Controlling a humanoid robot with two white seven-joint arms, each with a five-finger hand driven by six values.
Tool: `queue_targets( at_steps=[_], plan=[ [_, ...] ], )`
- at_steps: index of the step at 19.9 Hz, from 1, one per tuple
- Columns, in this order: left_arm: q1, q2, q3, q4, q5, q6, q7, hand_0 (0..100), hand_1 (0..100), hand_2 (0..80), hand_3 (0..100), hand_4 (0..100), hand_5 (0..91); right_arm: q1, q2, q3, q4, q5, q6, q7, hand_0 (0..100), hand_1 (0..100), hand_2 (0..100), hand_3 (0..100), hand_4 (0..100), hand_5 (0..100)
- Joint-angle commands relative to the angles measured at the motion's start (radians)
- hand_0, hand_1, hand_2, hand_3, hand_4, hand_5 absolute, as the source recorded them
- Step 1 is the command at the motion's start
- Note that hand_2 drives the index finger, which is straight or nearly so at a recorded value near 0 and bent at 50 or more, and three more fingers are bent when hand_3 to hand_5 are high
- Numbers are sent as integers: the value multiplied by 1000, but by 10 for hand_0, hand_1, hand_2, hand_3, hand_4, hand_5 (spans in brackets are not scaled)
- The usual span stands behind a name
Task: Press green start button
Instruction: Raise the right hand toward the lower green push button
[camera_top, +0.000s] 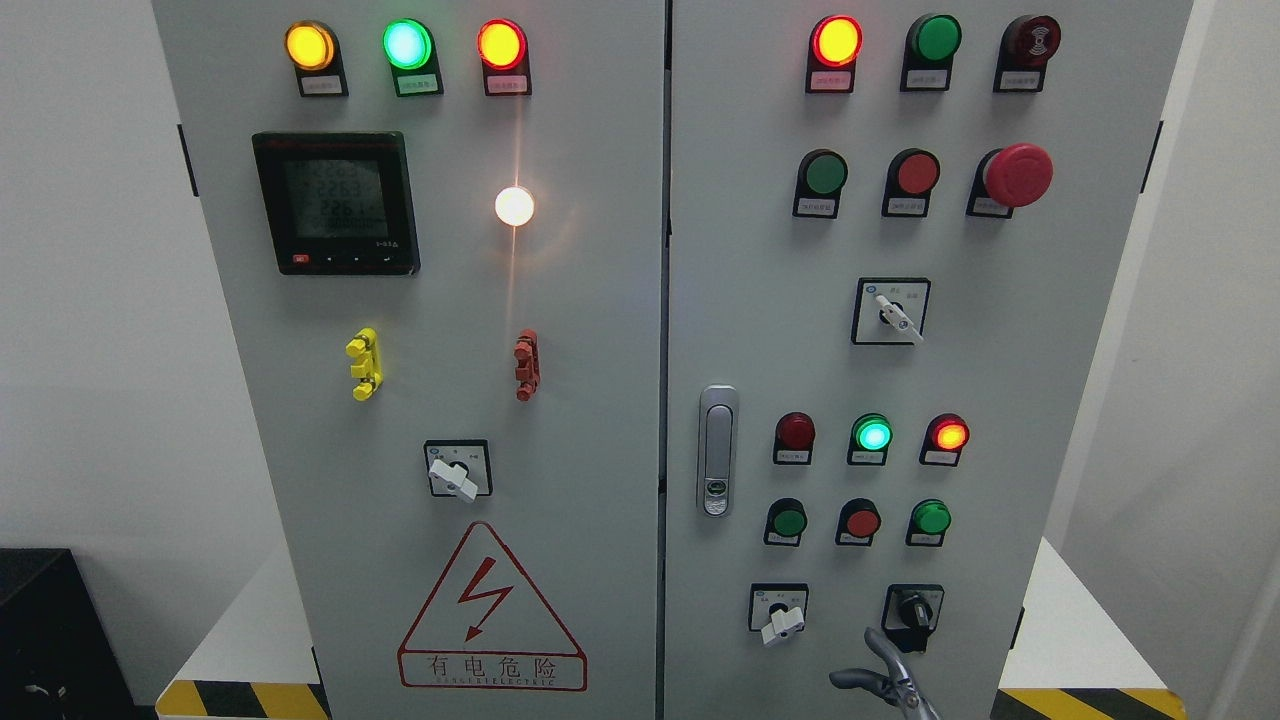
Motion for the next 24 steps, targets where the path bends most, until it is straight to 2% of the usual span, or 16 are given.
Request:
queue_targets(
  at_steps=[1,7,9,24],
  plan=[
    [0,0,0,-28,0,-1,-1,120,556,0,0,0,0,-51,4,1,-19,299,4,-44,0,307,0,744,696,694],
    [0,0,0,-28,0,-1,-1,120,556,0,0,0,0,-75,2,-2,-2,511,7,-121,0,325,0,883,811,885],
    [0,0,0,-28,0,-1,-1,120,556,0,0,0,0,-82,2,-2,3,550,26,-128,0,325,0,923,853,946],
    [0,0,0,-28,0,-1,0,120,556,0,0,0,0,-184,2,-16,182,622,70,-141,54,316,0,954,876,972]
  ],
)
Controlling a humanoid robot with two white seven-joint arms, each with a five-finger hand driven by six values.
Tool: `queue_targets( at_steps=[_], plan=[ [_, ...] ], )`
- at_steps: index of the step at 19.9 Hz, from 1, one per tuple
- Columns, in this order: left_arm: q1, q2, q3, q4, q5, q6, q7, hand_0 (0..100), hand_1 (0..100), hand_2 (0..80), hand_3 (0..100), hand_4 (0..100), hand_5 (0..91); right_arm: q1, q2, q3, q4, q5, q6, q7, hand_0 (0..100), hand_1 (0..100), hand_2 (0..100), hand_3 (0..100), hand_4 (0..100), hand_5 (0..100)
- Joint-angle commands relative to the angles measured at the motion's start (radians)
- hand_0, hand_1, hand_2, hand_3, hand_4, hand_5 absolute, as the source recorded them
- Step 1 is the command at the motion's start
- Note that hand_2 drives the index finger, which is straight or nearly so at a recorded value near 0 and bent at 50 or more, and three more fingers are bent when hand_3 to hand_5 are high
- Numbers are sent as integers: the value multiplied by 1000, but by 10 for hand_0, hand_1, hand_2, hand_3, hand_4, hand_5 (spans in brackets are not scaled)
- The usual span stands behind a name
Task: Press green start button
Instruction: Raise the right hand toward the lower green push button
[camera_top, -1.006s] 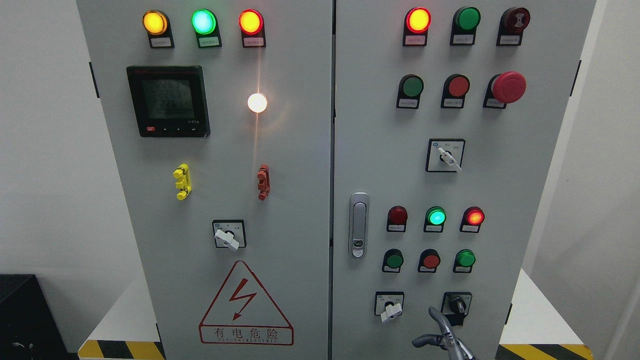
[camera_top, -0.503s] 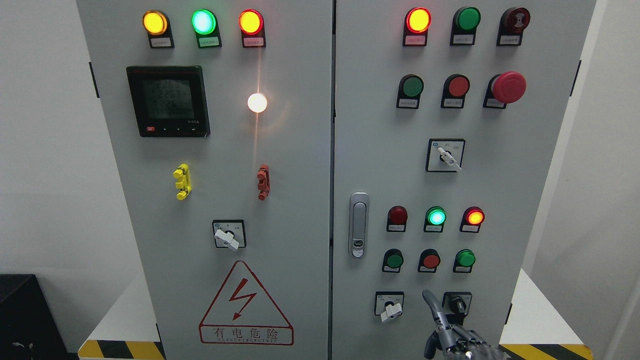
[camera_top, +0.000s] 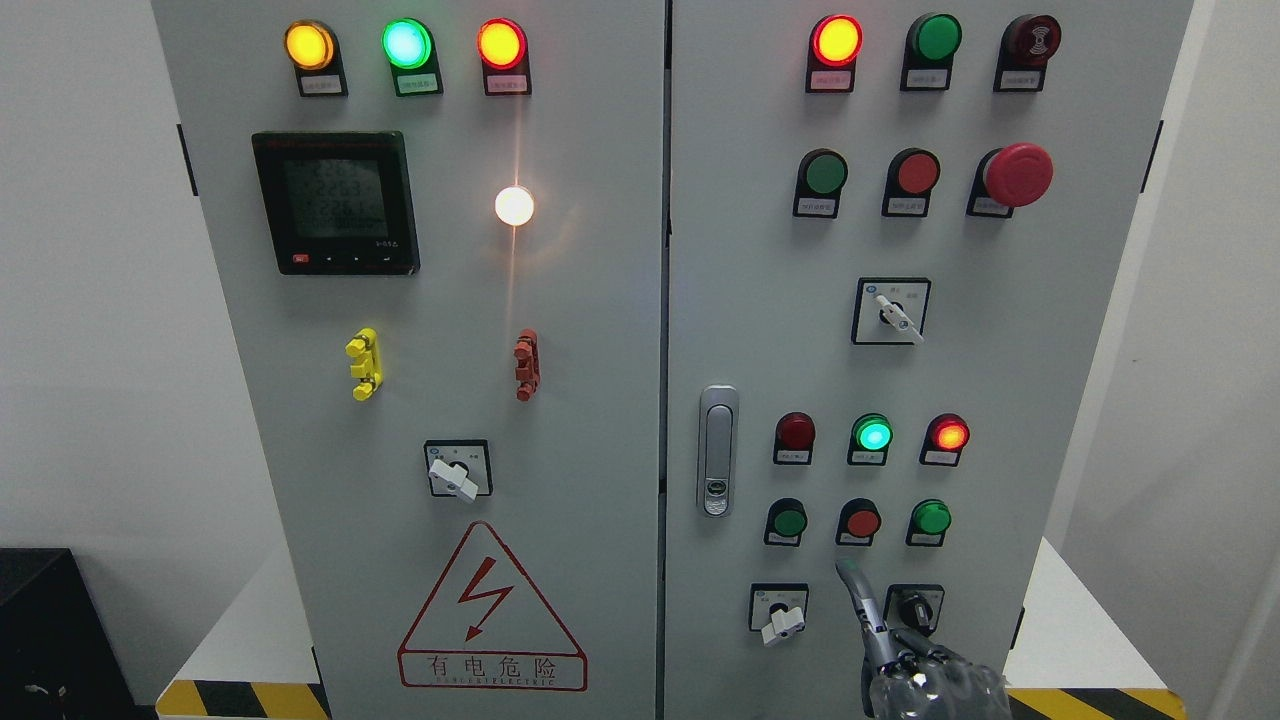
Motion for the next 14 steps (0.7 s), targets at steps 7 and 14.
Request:
queue_targets(
  at_steps=[7,14],
  plan=[
    [0,0,0,-28,0,-1,5,120,556,0,0,0,0,-94,3,-5,184,30,18,2,66,313,0,962,877,972],
    [0,1,0,-28,0,-1,5,120,556,0,0,0,0,-134,3,-5,244,34,30,5,76,312,0,963,879,973]
  ],
)
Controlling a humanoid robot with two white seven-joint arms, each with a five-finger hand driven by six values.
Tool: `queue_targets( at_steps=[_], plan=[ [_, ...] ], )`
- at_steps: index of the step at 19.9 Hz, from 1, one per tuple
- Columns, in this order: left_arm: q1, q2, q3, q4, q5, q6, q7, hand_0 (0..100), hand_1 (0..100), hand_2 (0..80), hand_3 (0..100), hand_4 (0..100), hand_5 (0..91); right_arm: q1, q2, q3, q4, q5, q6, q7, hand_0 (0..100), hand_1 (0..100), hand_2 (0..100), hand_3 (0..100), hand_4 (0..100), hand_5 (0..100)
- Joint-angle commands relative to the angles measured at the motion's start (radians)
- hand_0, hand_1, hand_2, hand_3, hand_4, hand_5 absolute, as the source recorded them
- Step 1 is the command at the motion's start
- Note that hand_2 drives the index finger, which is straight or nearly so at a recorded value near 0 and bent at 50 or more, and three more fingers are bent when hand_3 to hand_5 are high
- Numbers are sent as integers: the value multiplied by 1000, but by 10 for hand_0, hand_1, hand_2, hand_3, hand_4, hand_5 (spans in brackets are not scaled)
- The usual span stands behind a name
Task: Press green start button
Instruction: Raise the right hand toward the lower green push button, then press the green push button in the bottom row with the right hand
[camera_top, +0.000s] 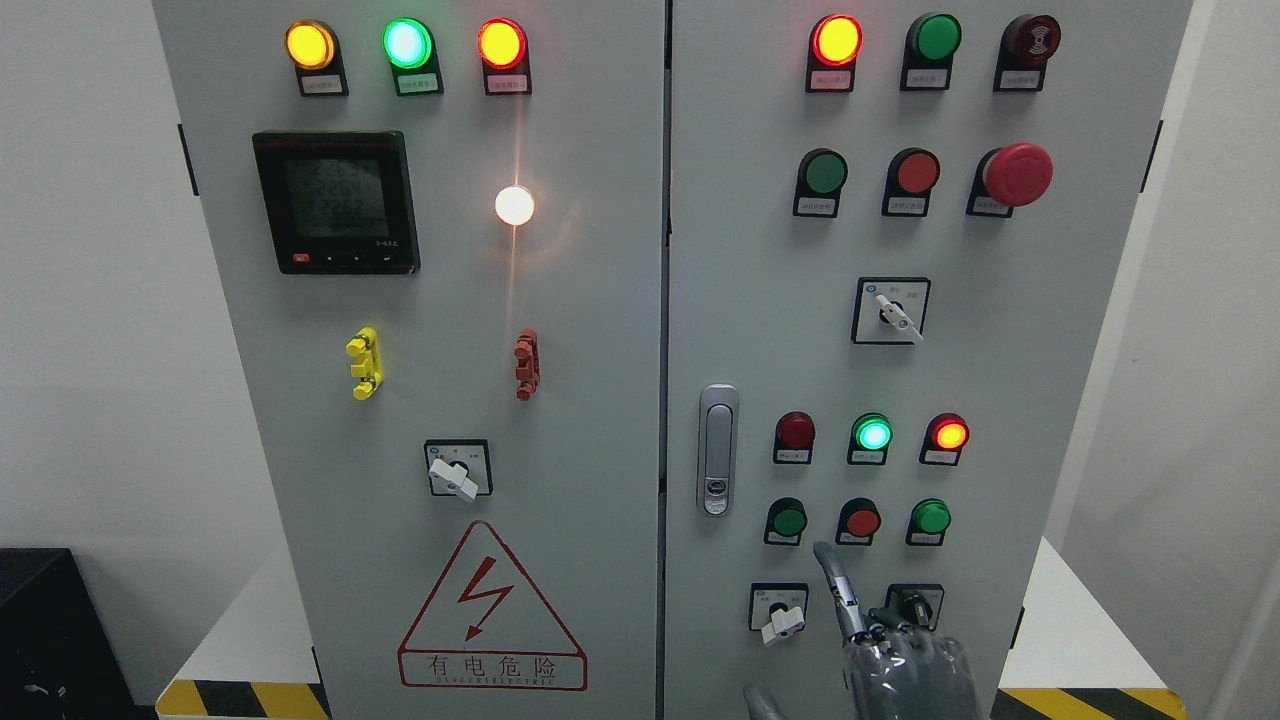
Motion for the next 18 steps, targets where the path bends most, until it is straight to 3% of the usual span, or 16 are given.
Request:
queue_targets(
  at_steps=[1,18],
  plan=[
    [0,1,0,-28,0,-1,1,120,556,0,0,0,0,-40,1,-1,113,4,3,5,77,312,0,963,879,972],
    [2,1,0,-28,0,-1,1,120,556,0,0,0,0,-129,3,5,197,4,11,12,99,306,0,967,880,972]
  ],
)
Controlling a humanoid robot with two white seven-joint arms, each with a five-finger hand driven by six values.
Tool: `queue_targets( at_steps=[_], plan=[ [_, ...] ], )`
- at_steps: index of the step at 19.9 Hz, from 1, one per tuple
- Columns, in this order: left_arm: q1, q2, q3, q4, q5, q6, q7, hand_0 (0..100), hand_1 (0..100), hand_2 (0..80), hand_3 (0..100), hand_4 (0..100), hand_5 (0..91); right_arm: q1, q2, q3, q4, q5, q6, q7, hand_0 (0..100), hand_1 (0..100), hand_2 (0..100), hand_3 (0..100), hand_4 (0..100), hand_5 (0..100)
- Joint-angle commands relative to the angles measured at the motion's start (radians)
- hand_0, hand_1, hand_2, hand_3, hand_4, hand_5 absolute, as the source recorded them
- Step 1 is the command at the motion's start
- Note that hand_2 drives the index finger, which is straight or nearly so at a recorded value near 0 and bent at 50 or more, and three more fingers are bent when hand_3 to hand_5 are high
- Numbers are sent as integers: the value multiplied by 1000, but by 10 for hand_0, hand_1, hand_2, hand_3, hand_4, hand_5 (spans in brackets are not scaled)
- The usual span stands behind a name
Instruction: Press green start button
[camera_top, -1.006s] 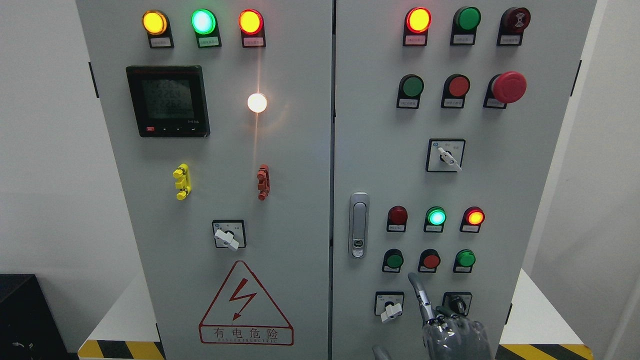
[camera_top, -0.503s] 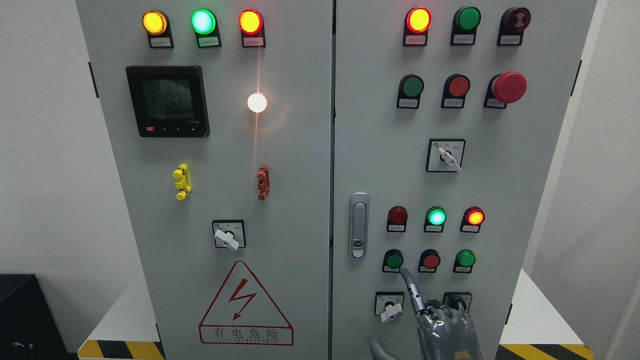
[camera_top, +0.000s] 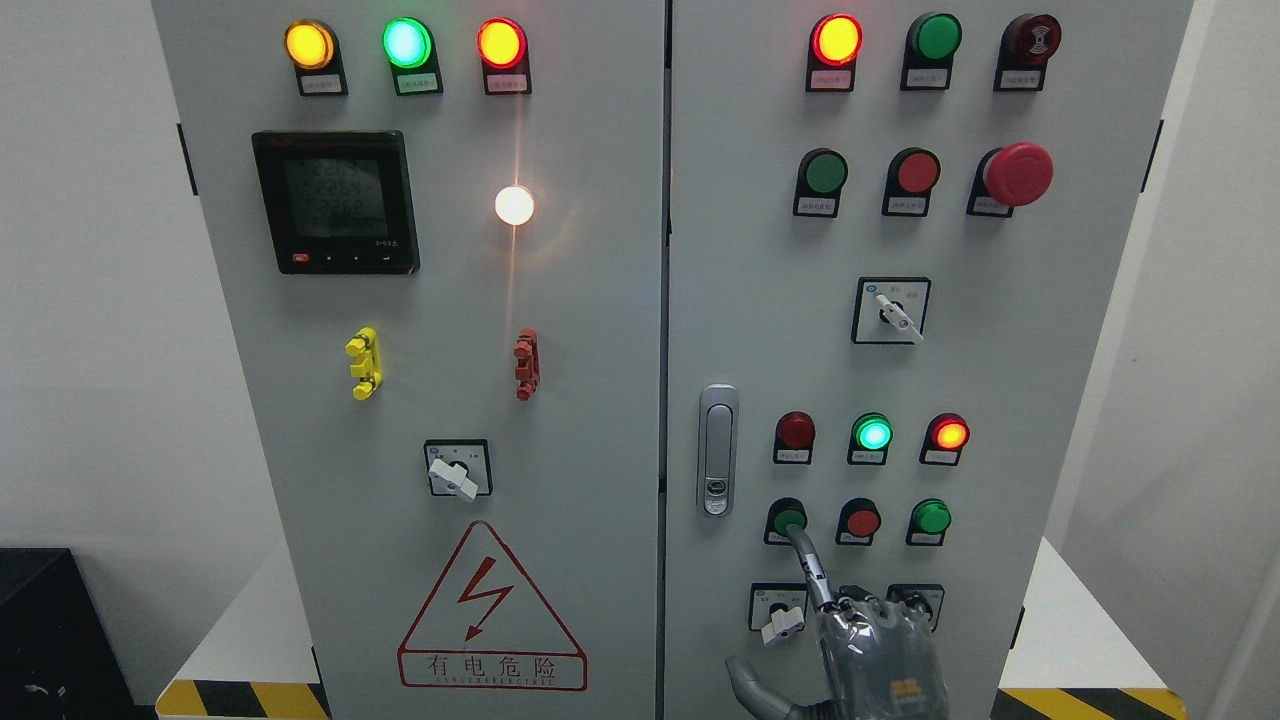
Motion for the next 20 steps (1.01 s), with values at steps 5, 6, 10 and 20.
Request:
queue_targets(
  at_steps=[5,6,10,20],
  plan=[
    [2,0,0,-28,0,-1,-2,120,556,0,0,0,0,-35,1,2,70,0,5,7,102,304,0,968,877,972],
    [2,0,0,-28,0,-1,-4,120,556,0,0,0,0,-36,1,2,72,0,8,7,102,304,0,968,877,972],
    [7,0,0,-28,0,-1,-4,120,556,0,0,0,0,-38,1,3,73,0,19,8,104,303,0,968,875,972],
    [7,0,0,-28,0,-1,-4,120,556,0,0,0,0,-36,2,3,63,-9,16,13,116,300,0,973,874,974]
  ],
)
